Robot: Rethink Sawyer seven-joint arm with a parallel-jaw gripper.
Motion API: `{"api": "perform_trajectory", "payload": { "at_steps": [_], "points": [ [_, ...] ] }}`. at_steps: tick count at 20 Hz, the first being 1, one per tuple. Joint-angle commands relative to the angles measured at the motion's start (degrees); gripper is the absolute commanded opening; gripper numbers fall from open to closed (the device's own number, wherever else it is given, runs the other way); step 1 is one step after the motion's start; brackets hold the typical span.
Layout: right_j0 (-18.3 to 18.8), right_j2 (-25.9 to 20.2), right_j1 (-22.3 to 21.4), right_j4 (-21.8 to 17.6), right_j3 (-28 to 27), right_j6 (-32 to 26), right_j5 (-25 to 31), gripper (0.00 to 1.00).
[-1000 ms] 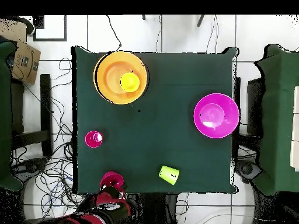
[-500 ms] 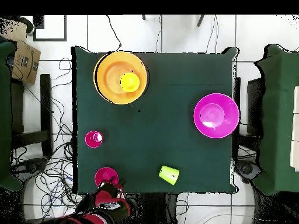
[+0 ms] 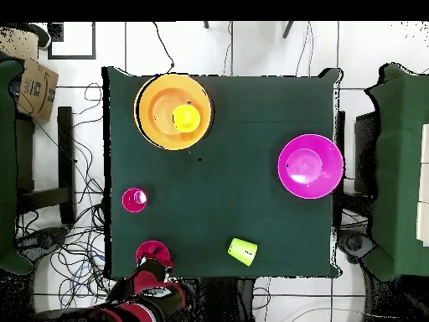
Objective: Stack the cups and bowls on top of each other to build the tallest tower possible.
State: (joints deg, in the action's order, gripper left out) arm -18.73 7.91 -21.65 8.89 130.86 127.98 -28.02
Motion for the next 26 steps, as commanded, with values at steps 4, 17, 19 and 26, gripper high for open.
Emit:
{"api": "perform_trajectory", "payload": {
  "at_steps": [4, 17, 19, 26],
  "points": [
    [2.00, -8.58, 2.47, 1.10, -7.82, 11.97, -0.70, 0.00],
    [1.48, -5.97, -2.33, 0.75, -5.02, 9.96, 1.98, 0.00],
    [2.39, -5.08, -8.93, -0.45, -1.50, 8.80, 5.87, 0.00],
    [6.92, -1.92, -31.62, -3.77, 3.79, 1.16, 29.27, 0.00]
  ]
}}
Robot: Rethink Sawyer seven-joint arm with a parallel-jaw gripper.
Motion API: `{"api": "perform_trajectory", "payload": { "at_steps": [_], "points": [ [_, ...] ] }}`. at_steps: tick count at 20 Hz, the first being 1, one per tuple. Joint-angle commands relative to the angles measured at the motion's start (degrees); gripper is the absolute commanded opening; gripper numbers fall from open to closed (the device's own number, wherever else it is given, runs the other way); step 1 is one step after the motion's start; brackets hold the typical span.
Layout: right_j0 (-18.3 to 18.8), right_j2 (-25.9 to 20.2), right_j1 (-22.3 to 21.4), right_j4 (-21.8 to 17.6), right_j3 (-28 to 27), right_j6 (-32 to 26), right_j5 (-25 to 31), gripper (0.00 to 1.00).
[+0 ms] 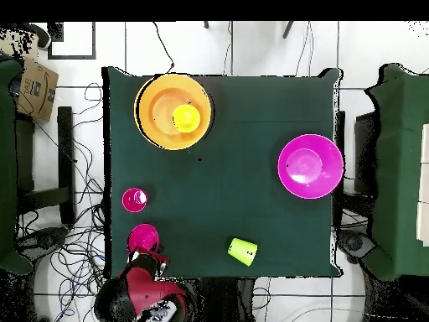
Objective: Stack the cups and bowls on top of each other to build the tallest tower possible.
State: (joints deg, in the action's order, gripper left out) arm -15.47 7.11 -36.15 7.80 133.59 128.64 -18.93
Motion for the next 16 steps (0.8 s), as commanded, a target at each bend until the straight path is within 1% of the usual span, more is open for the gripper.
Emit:
{"api": "perform_trajectory", "payload": {
  "at_steps": [1, 2, 3, 5, 9, 11, 14, 16],
  "points": [
    [5.09, -1.86, -19.69, -3.10, 0.75, 0.06, 24.20, 0.00],
    [5.90, -2.33, -20.87, -3.64, 0.62, -0.11, 25.67, 0.00],
    [6.90, -2.69, -22.33, -4.06, 0.22, -0.64, 28.31, 0.00],
    [8.34, -3.43, -23.93, -4.74, -0.11, -1.18, 30.79, 0.00],
    [9.31, -3.82, -26.85, -5.21, -0.55, -1.27, 34.59, 0.00],
    [9.81, -3.58, -26.96, -6.00, -1.33, -1.68, 35.07, 0.00],
    [12.11, -4.59, -27.14, -6.86, -2.78, -2.98, 35.71, 0.00],
    [13.17, -4.88, -27.83, -7.16, -4.95, -4.13, 38.48, 0.00]
  ]
}}
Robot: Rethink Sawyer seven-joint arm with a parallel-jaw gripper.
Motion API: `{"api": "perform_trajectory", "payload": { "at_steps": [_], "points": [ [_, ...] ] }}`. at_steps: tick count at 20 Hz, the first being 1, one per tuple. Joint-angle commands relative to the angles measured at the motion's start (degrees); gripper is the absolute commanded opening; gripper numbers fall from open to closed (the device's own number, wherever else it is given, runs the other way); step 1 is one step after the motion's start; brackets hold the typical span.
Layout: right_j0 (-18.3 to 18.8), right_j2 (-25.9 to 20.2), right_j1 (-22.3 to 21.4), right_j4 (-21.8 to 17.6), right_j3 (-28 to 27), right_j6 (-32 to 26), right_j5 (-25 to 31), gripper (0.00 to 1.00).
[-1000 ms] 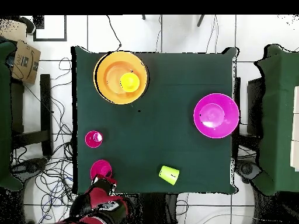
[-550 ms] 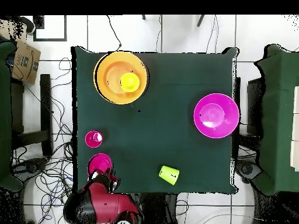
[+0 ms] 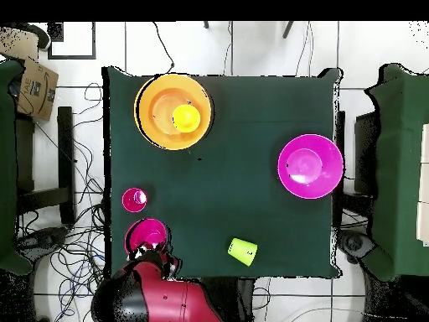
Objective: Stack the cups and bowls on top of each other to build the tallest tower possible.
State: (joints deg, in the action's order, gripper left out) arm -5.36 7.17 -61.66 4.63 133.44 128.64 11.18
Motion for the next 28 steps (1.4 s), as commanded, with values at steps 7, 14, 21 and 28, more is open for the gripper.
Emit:
{"api": "perform_trajectory", "payload": {
  "at_steps": [7, 14, 21, 28],
  "points": [
    [3.79, -4.55, 0.45, -6.33, -11.76, -3.88, 13.03, 0.00],
    [7.06, -6.79, 2.25, -7.85, -14.58, -5.20, 12.86, 0.00],
    [9.64, -8.14, 4.61, -9.70, -17.97, -5.84, 13.90, 0.00],
    [10.39, -8.90, 8.38, -11.01, -23.16, -5.43, 15.81, 0.00]
  ]
}}
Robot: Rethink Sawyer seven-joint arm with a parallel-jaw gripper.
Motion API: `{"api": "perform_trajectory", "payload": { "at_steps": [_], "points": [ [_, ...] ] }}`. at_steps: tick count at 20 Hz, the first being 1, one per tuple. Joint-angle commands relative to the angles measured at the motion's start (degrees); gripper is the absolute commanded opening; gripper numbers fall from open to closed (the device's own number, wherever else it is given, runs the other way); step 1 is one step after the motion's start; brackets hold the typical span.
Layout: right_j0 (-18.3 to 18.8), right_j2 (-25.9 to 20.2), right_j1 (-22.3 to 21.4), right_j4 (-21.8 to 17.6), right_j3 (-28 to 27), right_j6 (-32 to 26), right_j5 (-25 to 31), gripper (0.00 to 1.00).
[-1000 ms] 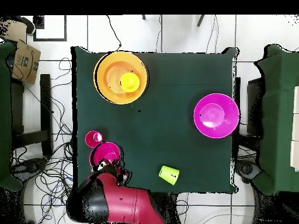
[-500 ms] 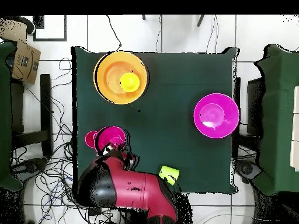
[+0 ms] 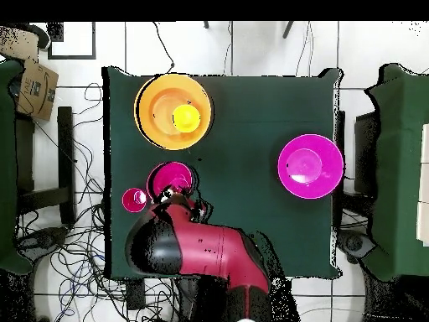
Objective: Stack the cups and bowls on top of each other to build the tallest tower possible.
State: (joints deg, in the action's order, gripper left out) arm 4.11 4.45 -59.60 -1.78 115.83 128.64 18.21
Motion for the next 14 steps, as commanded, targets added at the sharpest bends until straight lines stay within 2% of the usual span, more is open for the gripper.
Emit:
{"api": "perform_trajectory", "payload": {
  "at_steps": [1, 6, 14],
  "points": [
    [0.91, -6.16, 6.82, -4.81, -6.08, -5.34, 8.83, 0.00],
    [1.70, -6.74, 9.25, -5.31, -8.12, -5.62, 9.20, 0.00],
    [3.43, -8.49, 11.14, -5.29, -7.73, -5.66, 8.37, 0.00]
  ]
}}
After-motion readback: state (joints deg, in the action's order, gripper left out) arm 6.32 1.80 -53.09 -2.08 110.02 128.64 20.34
